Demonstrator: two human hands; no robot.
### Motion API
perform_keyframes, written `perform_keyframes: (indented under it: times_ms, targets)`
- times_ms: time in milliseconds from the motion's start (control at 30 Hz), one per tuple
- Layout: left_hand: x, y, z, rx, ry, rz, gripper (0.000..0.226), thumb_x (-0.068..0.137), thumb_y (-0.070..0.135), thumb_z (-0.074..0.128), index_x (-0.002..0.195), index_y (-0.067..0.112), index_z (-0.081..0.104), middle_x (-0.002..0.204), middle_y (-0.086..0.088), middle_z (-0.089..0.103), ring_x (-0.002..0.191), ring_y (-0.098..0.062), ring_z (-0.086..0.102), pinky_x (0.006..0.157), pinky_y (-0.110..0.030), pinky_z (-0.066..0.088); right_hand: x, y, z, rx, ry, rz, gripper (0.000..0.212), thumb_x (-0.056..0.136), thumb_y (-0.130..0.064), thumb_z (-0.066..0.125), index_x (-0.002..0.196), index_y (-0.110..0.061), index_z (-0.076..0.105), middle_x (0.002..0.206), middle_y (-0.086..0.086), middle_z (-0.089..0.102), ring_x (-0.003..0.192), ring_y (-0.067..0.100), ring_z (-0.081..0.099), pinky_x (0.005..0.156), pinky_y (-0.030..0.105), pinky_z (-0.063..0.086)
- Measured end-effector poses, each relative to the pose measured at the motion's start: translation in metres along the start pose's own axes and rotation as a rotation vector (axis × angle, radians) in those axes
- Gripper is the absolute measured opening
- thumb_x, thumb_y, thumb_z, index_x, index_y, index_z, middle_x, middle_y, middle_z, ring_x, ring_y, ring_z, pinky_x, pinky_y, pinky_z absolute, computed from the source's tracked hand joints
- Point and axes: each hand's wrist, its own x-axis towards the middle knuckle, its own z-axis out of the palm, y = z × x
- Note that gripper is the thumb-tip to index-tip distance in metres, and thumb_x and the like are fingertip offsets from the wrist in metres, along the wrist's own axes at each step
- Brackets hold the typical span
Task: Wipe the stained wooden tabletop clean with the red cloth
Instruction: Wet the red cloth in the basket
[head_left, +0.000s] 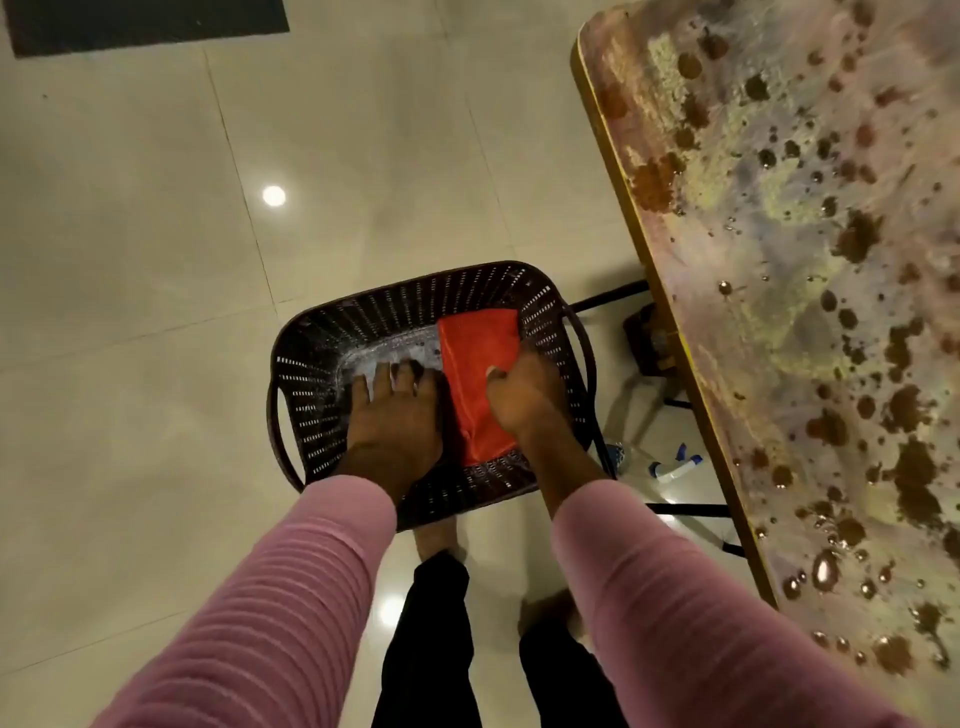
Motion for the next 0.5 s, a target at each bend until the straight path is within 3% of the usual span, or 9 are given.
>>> perform_keyframes:
  times_ms: [67,133,267,333,433,500]
  targets:
    - [0.005,0.001,0.004,0.017,-0.099,-0.017,0.076,0.096,0.046,0.042,0.156,0.014,0.008,0.163,-0.015,0.006,0.150,-0.038,0.003,0.118,-0.059,0.001,0.007,-0.002,0.003,0.089,0.003,0.102,0.039,0.094,-0.025,0.055,0.129,-0.012,0.044,0.122,0.012,0.055,0.093,0.026,0.060,0.073,0.034,0.049]
    - [0.007,0.002,0.009,0.021,-0.185,-0.036,0.079,0.097,0.046,0.041,0.156,0.013,0.003,0.164,-0.015,-0.001,0.150,-0.037,0.000,0.117,-0.058,-0.003,0.011,-0.001,0.010,0.210,0.000,0.161,0.043,0.092,-0.021,0.058,0.132,-0.009,0.046,0.126,0.012,0.055,0.107,0.031,0.059,0.085,0.037,0.048]
    - [0.010,0.004,0.010,0.036,-0.282,-0.021,0.081,0.100,0.043,0.039,0.155,0.008,-0.010,0.161,-0.019,-0.017,0.151,-0.035,-0.006,0.119,-0.053,-0.003,0.013,-0.001,0.023,0.248,0.094,0.093,0.064,0.089,-0.012,0.062,0.145,-0.009,0.031,0.141,0.013,0.042,0.126,0.032,0.045,0.106,0.042,0.037]
    - [0.011,0.002,0.010,0.048,-0.307,-0.003,0.081,0.101,0.044,0.037,0.154,0.007,-0.012,0.160,-0.020,-0.019,0.151,-0.034,-0.007,0.120,-0.051,-0.002,0.014,0.000,0.030,0.207,0.122,0.077,0.070,0.088,-0.013,0.063,0.147,-0.009,0.026,0.145,0.013,0.035,0.131,0.032,0.040,0.109,0.043,0.034]
    - [0.014,-0.003,0.007,0.043,-0.352,0.021,0.082,0.101,0.046,0.036,0.154,0.009,-0.014,0.160,-0.018,-0.021,0.151,-0.032,-0.008,0.121,-0.048,-0.003,0.017,0.001,0.038,0.216,0.141,0.079,0.052,0.084,-0.019,0.067,0.131,-0.006,0.049,0.132,0.014,0.048,0.117,0.030,0.052,0.098,0.036,0.042]
    - [0.015,-0.005,0.006,0.026,-0.372,0.024,0.081,0.101,0.044,0.036,0.154,0.010,-0.014,0.160,-0.017,-0.022,0.151,-0.031,-0.009,0.122,-0.046,-0.003,0.017,0.001,0.039,0.272,0.130,0.103,0.031,0.082,-0.022,0.068,0.107,-0.005,0.063,0.109,0.013,0.063,0.093,0.025,0.062,0.075,0.025,0.043]
